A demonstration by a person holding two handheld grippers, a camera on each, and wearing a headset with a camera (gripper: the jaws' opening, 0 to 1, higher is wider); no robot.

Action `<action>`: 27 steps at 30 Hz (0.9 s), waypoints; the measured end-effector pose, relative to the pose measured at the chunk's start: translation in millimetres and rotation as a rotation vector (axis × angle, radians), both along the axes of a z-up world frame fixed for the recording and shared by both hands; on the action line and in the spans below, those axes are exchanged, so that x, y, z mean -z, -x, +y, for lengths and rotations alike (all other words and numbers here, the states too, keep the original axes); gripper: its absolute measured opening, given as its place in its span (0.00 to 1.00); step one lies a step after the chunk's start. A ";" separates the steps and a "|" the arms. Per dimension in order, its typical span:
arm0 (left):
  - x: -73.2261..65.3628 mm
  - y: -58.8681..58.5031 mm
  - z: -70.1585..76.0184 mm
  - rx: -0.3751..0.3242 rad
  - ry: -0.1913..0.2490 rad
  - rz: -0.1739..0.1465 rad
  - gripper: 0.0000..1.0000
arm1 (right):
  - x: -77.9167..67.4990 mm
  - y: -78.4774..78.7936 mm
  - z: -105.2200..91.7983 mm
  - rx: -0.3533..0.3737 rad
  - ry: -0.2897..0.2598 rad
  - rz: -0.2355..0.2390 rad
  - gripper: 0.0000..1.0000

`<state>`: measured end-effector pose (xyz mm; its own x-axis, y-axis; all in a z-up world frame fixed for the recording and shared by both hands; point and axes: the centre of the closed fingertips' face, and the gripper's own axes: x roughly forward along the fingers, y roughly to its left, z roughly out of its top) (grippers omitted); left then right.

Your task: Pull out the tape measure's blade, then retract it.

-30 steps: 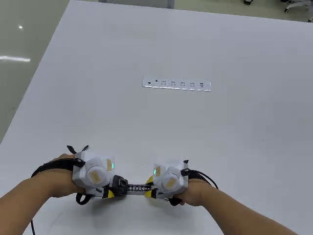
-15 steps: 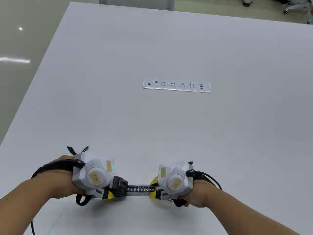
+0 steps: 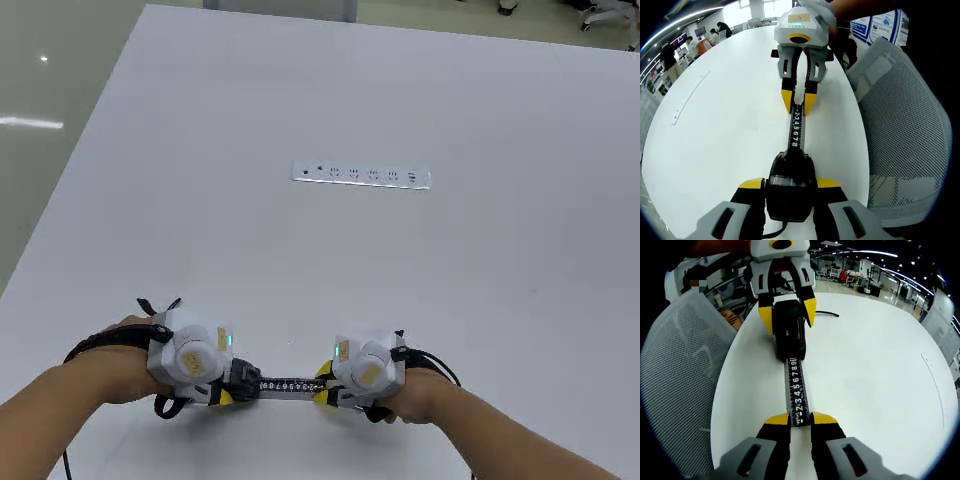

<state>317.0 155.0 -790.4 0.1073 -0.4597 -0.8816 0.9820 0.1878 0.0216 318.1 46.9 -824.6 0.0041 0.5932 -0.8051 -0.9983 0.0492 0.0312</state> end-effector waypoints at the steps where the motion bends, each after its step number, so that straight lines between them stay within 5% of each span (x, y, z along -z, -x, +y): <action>1: 0.0 0.0 0.0 0.000 0.001 0.000 0.33 | 0.1 -0.1 -0.5 0.001 0.000 0.000 0.13; 27: 0.7 0.4 0.0 -0.006 0.003 -0.001 0.34 | 1.3 -0.8 -15.1 0.014 0.010 -0.004 0.13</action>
<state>316.6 155.0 -791.0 0.1110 -0.4618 -0.8800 0.9808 0.1939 0.0219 318.9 31.8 -825.9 0.0154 0.5846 -0.8112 -0.9977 0.0631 0.0265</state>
